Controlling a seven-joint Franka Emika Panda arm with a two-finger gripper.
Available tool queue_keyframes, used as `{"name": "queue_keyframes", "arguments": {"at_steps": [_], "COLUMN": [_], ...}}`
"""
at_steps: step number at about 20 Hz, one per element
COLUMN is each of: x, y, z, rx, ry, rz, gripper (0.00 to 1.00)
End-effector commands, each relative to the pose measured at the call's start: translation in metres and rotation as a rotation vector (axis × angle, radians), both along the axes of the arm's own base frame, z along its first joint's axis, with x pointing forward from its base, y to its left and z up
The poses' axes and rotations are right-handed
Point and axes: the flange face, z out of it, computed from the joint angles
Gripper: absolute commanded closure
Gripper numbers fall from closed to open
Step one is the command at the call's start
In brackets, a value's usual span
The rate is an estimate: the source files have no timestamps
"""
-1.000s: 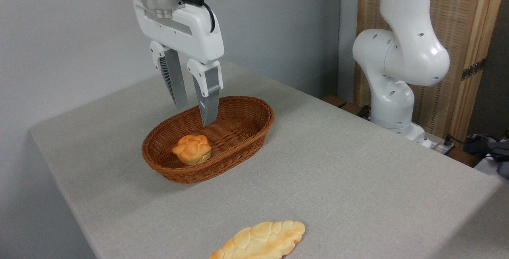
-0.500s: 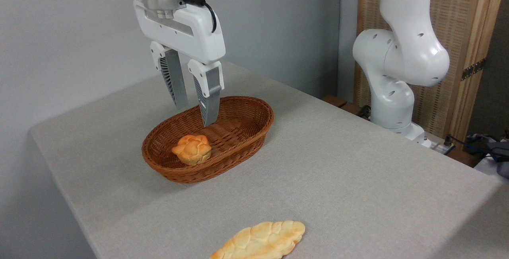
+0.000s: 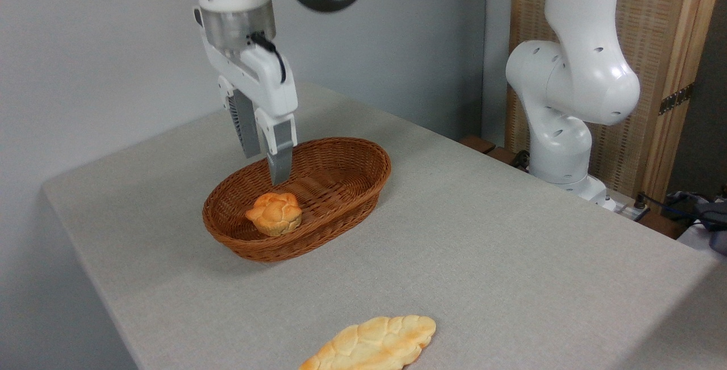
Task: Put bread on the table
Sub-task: 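Lower the open gripper into the basket around the round bun, then close the gripper on the round bun inside the basket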
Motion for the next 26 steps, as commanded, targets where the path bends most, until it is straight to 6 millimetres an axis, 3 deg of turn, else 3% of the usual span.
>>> {"name": "queue_keyframes", "arguments": {"at_steps": [1,11,14,23,24,26], "x": [-0.012,-0.013,-0.015,-0.015,-0.015,-0.015], "y": [-0.015,-0.039,-0.036,-0.035,-0.035,-0.035], "z": [-0.024,-0.083,-0.092,-0.11,-0.11,-0.11], "rx": [-0.03,-0.019,0.033,0.08,0.08,0.08], "ry": [-0.032,-0.055,-0.059,-0.073,-0.073,-0.074], "rz": [0.002,-0.085,-0.19,-0.238,-0.238,-0.24], "gripper": [0.0,0.0,0.0,0.01,0.08,0.34]}}
